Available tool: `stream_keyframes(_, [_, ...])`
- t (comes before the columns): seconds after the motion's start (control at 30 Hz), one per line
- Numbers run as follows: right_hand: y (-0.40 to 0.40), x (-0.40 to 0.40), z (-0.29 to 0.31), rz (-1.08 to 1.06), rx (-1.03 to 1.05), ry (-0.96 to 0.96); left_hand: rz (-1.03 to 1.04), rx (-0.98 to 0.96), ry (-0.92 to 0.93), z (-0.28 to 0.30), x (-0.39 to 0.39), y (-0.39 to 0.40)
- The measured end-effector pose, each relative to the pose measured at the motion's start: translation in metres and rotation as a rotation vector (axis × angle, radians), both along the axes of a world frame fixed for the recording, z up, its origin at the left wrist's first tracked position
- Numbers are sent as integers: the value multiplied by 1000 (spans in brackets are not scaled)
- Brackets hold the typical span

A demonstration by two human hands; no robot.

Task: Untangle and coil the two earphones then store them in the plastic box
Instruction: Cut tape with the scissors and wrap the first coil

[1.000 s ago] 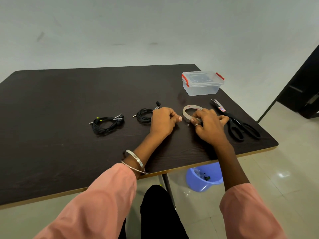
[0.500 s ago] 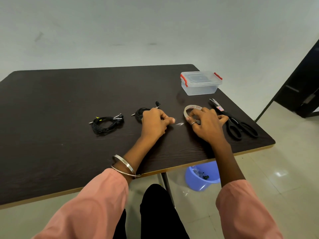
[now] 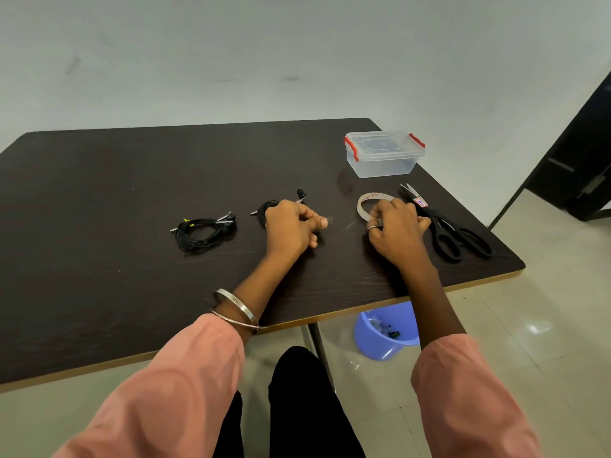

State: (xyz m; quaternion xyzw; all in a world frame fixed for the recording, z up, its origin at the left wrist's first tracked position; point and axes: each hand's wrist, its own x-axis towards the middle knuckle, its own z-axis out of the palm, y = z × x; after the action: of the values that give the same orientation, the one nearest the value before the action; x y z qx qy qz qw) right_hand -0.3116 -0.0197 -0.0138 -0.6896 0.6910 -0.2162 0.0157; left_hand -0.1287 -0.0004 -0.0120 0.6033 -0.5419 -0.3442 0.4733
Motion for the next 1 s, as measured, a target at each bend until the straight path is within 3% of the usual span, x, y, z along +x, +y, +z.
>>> stream_keyframes(0.6, [2, 3, 0, 43, 5, 37, -282, 119, -32, 14, 15, 8])
stream_keyframes(1.0, [4, 4, 3, 16, 21, 14, -46, -30, -168, 5, 2, 8])
